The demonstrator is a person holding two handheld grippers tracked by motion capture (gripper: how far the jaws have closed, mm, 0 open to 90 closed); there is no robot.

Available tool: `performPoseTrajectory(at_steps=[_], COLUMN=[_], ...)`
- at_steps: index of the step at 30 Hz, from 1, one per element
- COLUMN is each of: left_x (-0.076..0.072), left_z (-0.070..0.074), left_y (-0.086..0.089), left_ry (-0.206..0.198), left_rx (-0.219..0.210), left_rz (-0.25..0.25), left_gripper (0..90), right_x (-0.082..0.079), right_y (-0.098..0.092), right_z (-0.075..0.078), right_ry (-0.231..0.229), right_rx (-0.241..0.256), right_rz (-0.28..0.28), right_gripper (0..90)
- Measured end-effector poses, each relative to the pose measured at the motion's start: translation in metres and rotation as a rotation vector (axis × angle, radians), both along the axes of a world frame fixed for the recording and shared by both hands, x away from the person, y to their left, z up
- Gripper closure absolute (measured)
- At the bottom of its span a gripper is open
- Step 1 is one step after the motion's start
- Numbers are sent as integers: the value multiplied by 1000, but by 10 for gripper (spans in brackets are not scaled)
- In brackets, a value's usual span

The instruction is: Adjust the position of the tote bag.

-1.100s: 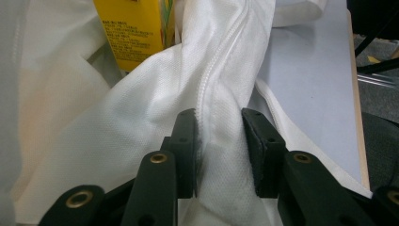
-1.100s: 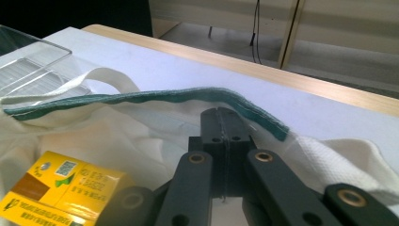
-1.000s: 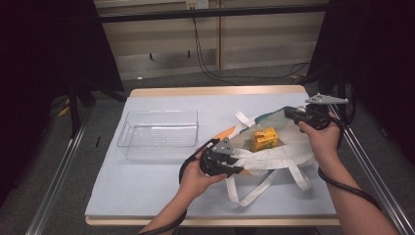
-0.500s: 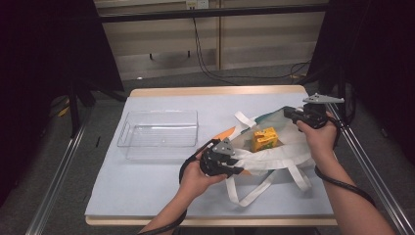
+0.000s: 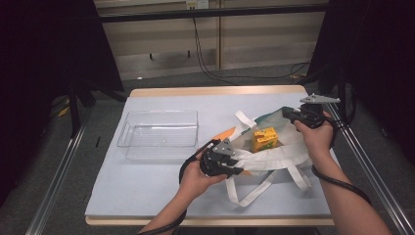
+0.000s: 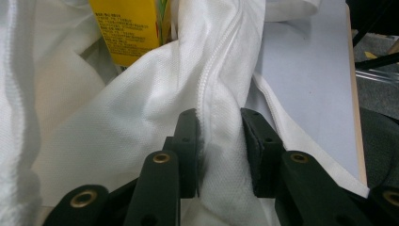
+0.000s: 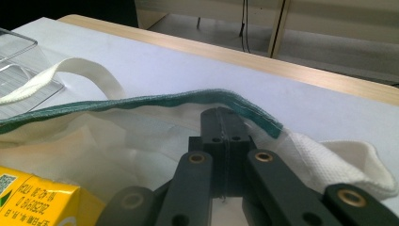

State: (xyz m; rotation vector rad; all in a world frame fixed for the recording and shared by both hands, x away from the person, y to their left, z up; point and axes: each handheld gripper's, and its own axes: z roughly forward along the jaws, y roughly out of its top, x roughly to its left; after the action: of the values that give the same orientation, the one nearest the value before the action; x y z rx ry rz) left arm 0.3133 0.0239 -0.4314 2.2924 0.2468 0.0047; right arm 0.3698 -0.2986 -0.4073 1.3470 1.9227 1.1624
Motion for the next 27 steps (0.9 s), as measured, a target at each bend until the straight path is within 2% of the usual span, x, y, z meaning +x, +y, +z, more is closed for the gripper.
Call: performPoseTrajectory(at_steps=[9,11,14,23,25,27], left_x=[0,0,0,1,0,2], left_z=[-2,-4,-4,-6,-8,-8], left_y=[0,0,0,0,0,0], left_ry=[14,18,23,37,36,36], left_rx=[5,-14,3,12,-1,14], left_rz=[0,2,-1,-8,1,-7], left_gripper=[707,709,712,717,717,716], right_x=[4,4,5,9,10,10], right_y=[2,1,1,2,3,3], right_z=[-2,-3,-4,-6,-7,-8], right_ry=[4,4,8,17,20,25], right_rx=[-7,-6,-3,-11,-13,-11], right_rz=[-4,-6,-10,-11,-11,-13], right_gripper=[900,900,900,900,900,900])
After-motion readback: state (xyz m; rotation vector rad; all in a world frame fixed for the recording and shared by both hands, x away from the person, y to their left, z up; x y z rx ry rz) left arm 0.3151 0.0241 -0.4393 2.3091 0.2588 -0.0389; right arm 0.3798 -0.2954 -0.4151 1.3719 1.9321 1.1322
